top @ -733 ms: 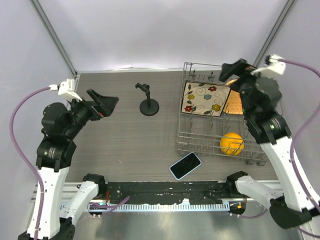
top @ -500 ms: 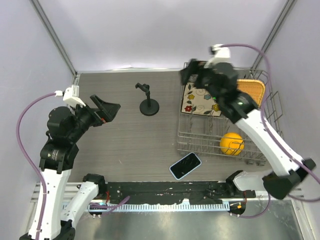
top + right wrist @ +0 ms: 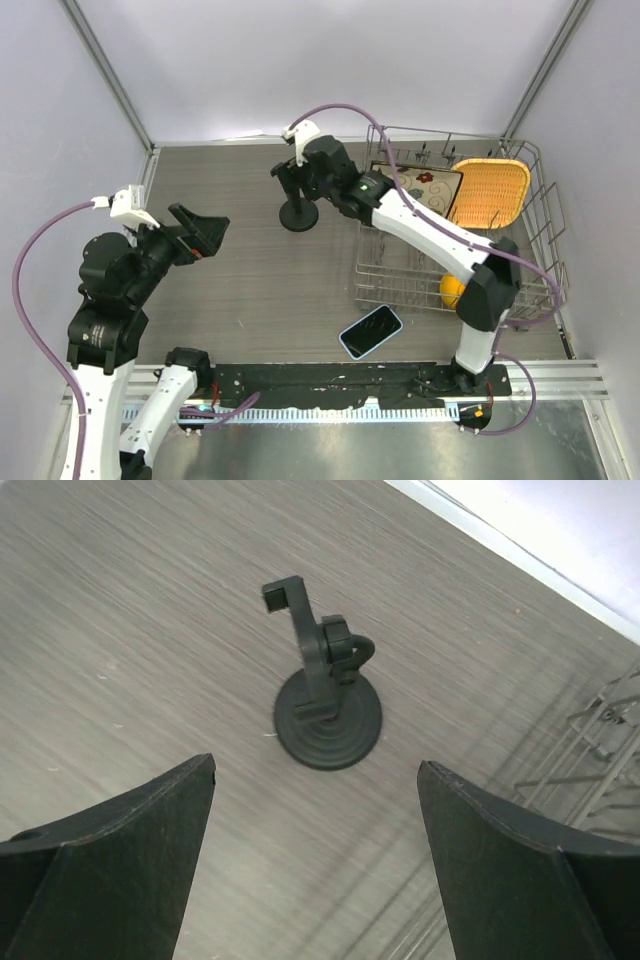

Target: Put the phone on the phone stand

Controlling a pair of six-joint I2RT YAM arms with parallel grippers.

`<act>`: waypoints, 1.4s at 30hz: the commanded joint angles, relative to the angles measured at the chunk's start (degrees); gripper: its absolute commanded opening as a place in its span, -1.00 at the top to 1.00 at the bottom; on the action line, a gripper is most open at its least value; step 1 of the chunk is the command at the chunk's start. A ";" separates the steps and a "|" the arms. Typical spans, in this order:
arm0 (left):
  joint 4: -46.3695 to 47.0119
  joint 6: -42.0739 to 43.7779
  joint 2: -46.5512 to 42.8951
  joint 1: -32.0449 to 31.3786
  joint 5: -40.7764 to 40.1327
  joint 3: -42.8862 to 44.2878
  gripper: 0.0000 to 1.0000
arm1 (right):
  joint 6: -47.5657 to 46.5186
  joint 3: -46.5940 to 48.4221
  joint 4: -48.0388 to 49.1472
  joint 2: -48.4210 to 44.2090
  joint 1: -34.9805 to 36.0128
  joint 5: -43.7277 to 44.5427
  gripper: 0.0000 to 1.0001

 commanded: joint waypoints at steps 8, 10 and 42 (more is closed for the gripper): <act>-0.44 2.03 -0.87 0.20 -0.49 0.82 -0.99 | -10.13 17.97 -9.65 15.49 -0.11 0.93 -0.73; -0.35 2.03 -0.70 0.21 -0.31 0.82 -1.00 | -9.87 20.34 -10.70 17.26 -0.11 3.29 -0.65; -5.10 7.21 3.52 0.20 4.07 1.18 -0.91 | -19.71 -8.90 4.33 -2.50 -0.20 -20.23 0.99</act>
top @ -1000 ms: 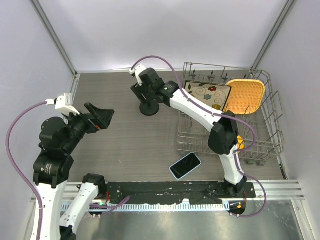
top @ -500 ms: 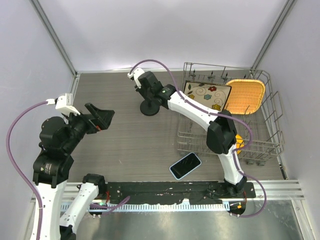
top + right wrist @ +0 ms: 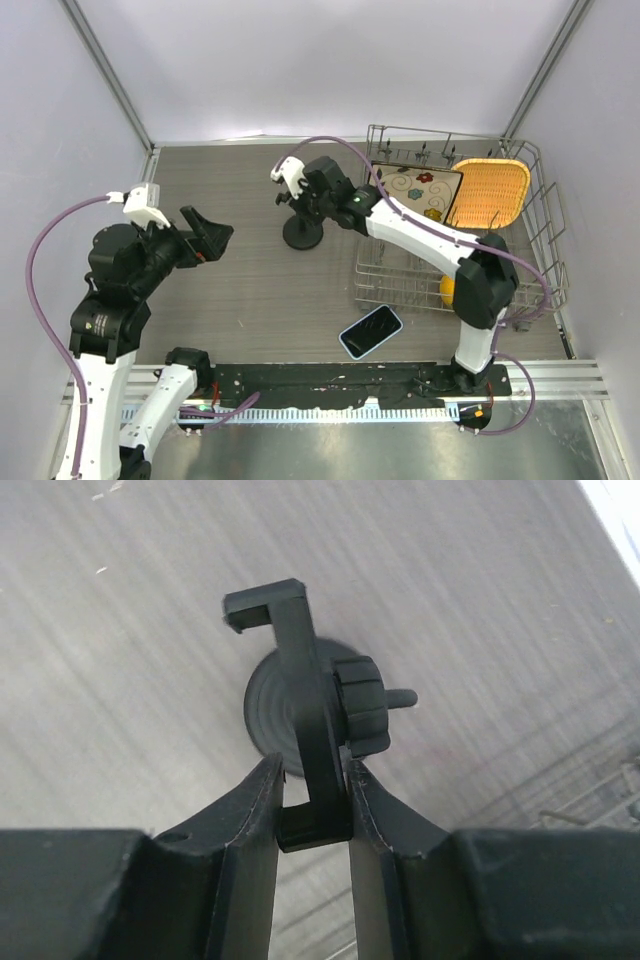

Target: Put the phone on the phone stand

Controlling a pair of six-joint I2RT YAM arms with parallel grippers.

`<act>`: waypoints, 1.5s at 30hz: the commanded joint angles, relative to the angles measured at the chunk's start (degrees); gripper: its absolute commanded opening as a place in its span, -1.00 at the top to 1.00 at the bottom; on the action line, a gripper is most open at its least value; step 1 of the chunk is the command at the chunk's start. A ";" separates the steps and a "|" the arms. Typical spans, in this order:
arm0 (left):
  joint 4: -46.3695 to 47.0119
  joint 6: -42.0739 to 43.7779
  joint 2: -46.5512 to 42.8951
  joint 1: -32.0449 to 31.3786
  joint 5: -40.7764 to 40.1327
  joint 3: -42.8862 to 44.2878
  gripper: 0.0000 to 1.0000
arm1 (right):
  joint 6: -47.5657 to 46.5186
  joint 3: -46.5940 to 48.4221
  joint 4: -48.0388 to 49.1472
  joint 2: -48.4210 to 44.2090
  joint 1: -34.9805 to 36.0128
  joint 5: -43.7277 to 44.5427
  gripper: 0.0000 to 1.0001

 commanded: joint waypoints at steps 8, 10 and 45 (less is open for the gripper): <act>4.36 1.38 5.29 0.20 10.79 -6.44 -0.76 | 0.10 -8.23 2.02 -11.40 0.63 -17.85 0.99; 6.38 1.02 5.81 0.20 11.86 -8.99 -0.75 | -0.77 -9.11 1.94 -11.83 0.89 -19.78 0.99; 28.18 -7.77 28.84 0.20 30.66 -13.92 -0.70 | 14.93 -24.05 2.82 -30.46 1.60 -12.32 -0.70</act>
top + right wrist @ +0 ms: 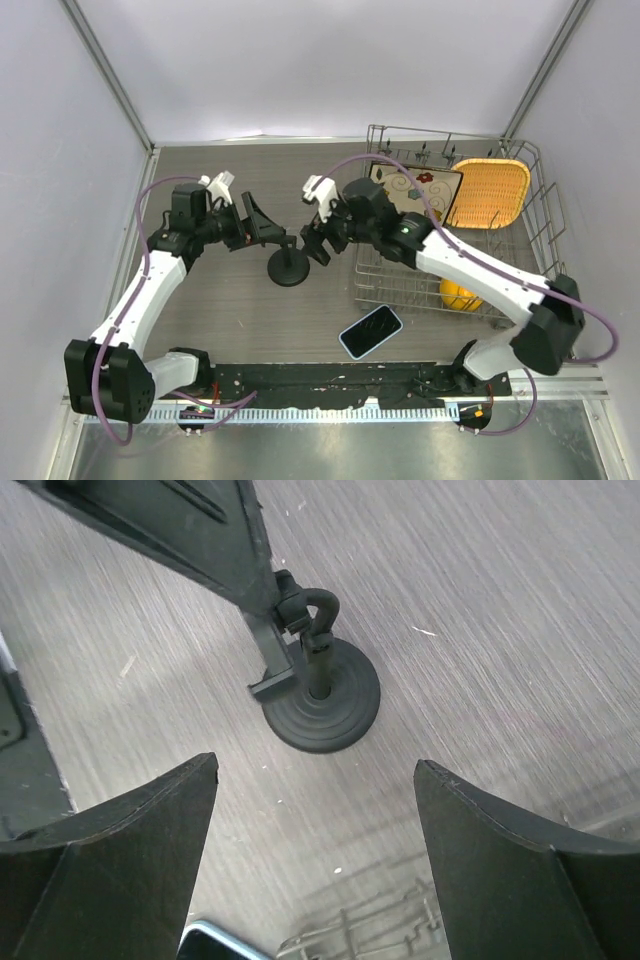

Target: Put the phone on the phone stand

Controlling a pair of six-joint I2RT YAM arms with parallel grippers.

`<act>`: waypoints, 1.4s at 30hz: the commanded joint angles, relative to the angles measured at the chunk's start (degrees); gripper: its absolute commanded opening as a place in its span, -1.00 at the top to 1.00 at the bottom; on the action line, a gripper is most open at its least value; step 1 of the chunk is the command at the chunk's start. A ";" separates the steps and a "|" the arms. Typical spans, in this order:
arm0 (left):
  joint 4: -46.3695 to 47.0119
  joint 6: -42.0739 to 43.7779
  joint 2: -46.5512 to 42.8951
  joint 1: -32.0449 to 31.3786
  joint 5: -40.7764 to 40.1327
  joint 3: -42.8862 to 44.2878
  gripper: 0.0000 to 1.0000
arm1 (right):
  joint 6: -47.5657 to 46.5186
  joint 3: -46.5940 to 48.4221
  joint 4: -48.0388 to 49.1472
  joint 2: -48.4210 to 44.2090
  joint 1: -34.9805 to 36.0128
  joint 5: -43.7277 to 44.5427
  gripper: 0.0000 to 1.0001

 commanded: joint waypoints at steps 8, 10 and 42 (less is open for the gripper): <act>10.87 -4.45 1.22 0.12 8.92 -2.10 -0.33 | 15.86 -5.47 -0.90 -16.28 0.46 3.71 -0.71; 13.06 -7.00 0.70 0.12 10.32 -3.59 -0.27 | 15.95 -5.38 -0.99 -16.90 0.46 3.27 -0.71; 27.41 -30.05 -18.46 0.12 -14.11 -23.82 -0.25 | 39.61 -9.26 3.15 -24.39 0.11 22.52 -0.71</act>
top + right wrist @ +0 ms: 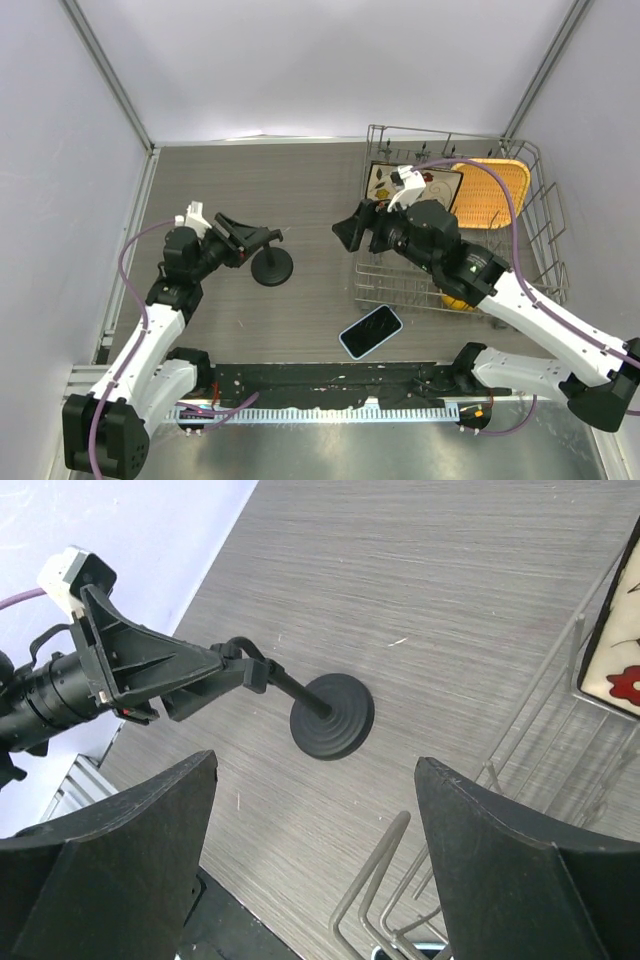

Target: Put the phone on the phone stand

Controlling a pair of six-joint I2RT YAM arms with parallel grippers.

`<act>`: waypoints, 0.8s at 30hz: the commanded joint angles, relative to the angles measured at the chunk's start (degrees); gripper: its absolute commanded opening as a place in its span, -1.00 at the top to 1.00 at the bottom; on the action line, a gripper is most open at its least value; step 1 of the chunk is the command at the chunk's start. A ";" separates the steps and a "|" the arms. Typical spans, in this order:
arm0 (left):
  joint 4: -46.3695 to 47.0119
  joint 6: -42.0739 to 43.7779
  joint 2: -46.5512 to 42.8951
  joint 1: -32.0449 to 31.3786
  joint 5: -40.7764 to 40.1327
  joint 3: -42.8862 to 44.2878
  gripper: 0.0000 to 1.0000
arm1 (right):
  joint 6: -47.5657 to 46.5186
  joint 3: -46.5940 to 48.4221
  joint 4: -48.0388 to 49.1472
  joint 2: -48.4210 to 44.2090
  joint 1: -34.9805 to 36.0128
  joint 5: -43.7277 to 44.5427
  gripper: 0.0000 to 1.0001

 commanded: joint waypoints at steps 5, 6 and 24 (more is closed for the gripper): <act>-8.96 9.10 -2.07 0.29 -3.79 5.26 -0.95 | -7.12 10.93 -1.02 6.75 0.09 -5.23 -0.71; -13.16 10.44 -2.52 0.29 -4.49 6.15 -0.96 | -8.09 12.25 -1.11 7.89 0.18 -9.85 -0.71; -36.67 23.81 -4.02 0.29 -34.83 15.83 -0.99 | -2.21 -0.98 -8.21 15.48 27.24 -5.43 -0.70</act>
